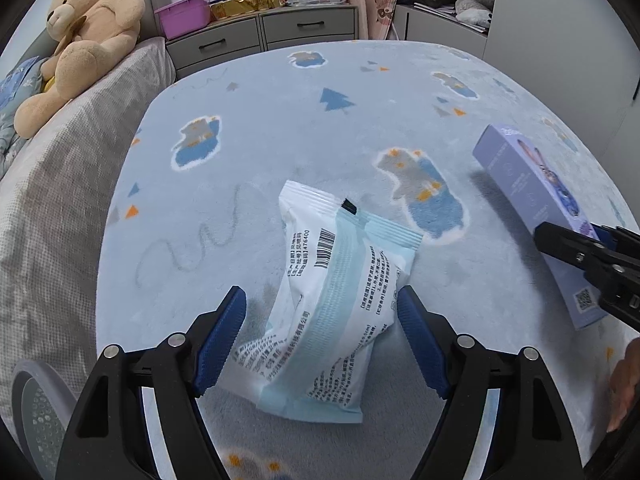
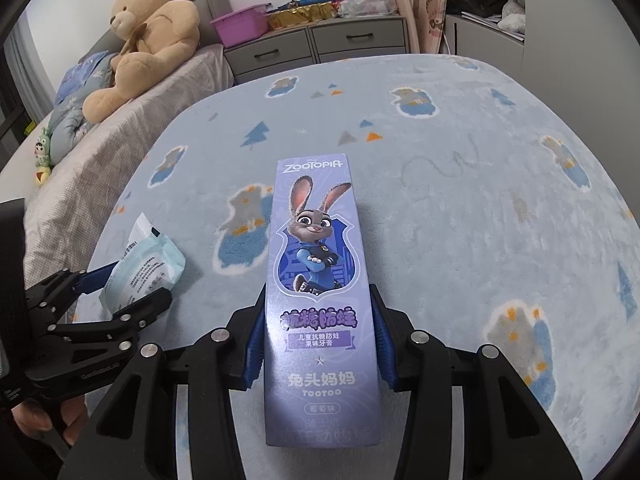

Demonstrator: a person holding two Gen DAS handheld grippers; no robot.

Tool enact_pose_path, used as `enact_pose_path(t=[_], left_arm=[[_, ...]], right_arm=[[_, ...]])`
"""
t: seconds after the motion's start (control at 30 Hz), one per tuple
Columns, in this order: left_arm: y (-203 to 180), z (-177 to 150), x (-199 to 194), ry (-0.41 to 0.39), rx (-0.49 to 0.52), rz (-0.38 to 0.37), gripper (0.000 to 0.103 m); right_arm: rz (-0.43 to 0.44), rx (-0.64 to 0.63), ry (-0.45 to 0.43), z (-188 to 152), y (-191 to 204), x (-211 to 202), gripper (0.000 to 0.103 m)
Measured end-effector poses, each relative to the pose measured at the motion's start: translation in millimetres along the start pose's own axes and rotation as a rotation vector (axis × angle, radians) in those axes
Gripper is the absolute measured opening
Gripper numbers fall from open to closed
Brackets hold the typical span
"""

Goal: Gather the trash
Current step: 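Grasp the white-and-blue tissue packet with the left tool while the right tool holds the box, then carry packet and box over the wastebasket and open both tools to drop them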

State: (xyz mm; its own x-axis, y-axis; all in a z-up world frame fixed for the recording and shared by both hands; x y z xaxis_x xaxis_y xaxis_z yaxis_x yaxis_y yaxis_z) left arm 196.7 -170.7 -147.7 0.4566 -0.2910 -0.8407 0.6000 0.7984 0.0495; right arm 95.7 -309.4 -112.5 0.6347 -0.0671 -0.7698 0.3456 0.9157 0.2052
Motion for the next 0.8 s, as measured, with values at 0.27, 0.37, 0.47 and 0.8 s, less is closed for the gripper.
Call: enact_pose_path(t=[0.27,0.37,0.47,0.8], left_arm=[[-1.5,-5.5,-10.2,-0.016,-0.049,-0.006,0.055],[1.1,-11.7,-26.0,-0.044,-0.079,0.007,0.055],[5.5,-18.0,-43.6,-0.068,-0.104,0.024,0.055],[62.4,-47.6,-134.5,-0.188,-0.233,0.114,0.055]], right_arm=[[0.008,-0.010,-0.006,-2.7,2.9,-5.3,0.044],[0.014,-0.028,-0.011,-5.4,10.5,-10.4,0.044],[0.025,-0.045,-0.020,-7.1,20.5,-18.5,0.044],[0.105,-0.136,-0.054,-11.8,91.5,-50.6,0.044]])
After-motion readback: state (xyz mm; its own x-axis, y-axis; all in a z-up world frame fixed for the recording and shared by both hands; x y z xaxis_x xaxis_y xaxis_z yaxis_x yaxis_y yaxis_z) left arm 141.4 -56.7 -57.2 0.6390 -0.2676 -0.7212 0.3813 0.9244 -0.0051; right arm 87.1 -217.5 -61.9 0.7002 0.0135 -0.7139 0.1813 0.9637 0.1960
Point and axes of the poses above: each gripper's, at about its wrist camera, not at the fingertips, and x roughly the way its jaws point, y to its left, z to its top, the point moved 7 cm from there along x, roughly the way its jaws point, and after that the axes turned 2 degrees about -y, right-handed, at the moved point
